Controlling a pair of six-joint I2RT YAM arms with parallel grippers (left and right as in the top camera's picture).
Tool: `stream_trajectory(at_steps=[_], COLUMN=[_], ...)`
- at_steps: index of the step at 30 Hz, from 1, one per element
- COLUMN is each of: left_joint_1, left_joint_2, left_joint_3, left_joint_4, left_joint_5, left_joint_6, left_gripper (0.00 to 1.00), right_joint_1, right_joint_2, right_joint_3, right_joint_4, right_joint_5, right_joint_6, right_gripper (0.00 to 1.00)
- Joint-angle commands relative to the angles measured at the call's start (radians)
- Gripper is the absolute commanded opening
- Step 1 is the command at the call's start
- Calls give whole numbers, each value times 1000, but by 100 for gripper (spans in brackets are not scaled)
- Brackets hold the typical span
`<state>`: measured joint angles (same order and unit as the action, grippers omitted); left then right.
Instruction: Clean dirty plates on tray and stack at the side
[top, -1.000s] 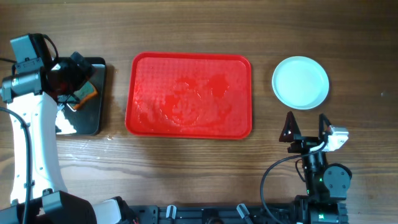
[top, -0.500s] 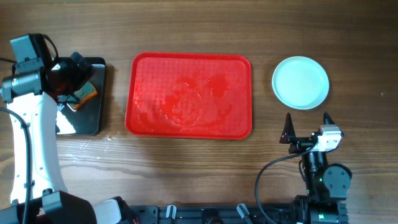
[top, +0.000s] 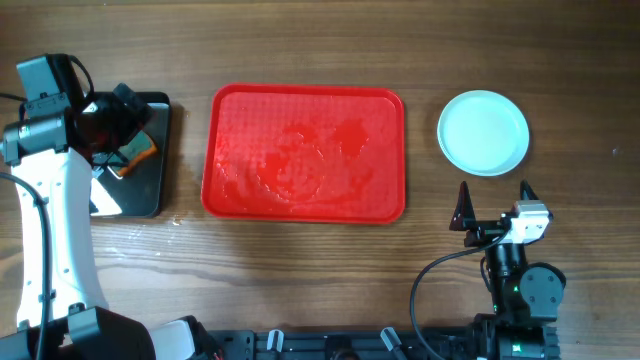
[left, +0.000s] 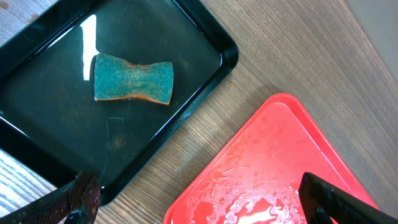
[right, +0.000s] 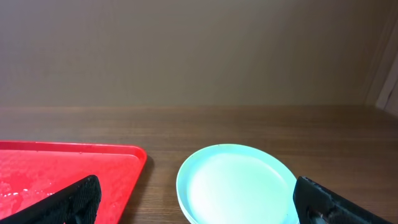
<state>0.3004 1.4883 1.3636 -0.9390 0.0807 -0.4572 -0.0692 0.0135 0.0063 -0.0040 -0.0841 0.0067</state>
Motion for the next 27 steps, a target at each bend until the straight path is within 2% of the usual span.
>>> stream_trajectory(at_steps=[1,9,13,16,18,20,25,27], left_joint_1=[5,5,5,3,-12,-32,-63,-63], left_joint_2=[-2,-2,-14,-59,-135,-227,-596,-718], left_joint_3=[5,3,3,-25,-125,-266,-796,-946], left_joint_4=[2,3,-2,-67,-50,37,473,594], left_joint_5=[8,3,-82,-63,-36,3,183,223], left_joint_6=[5,5,8,8,8,8,8,7], left_gripper=[100,100,100,100,100,100,100,100], right_joint_1=[-1,-1,-1,-1,-1,-1,-1,-1], right_joint_2=[-10,-10,-10,-10,-10,-10,-10,-10], right_joint_3=[-1,-1,-1,-1,-1,-1,-1,-1], right_joint_4=[4,4,4,4,4,4,4,4], right_joint_5=[17,17,17,17,17,17,17,17], right_joint_6=[19,19,19,19,19,19,19,19], right_gripper=[100,100,100,100,100,100,100,100])
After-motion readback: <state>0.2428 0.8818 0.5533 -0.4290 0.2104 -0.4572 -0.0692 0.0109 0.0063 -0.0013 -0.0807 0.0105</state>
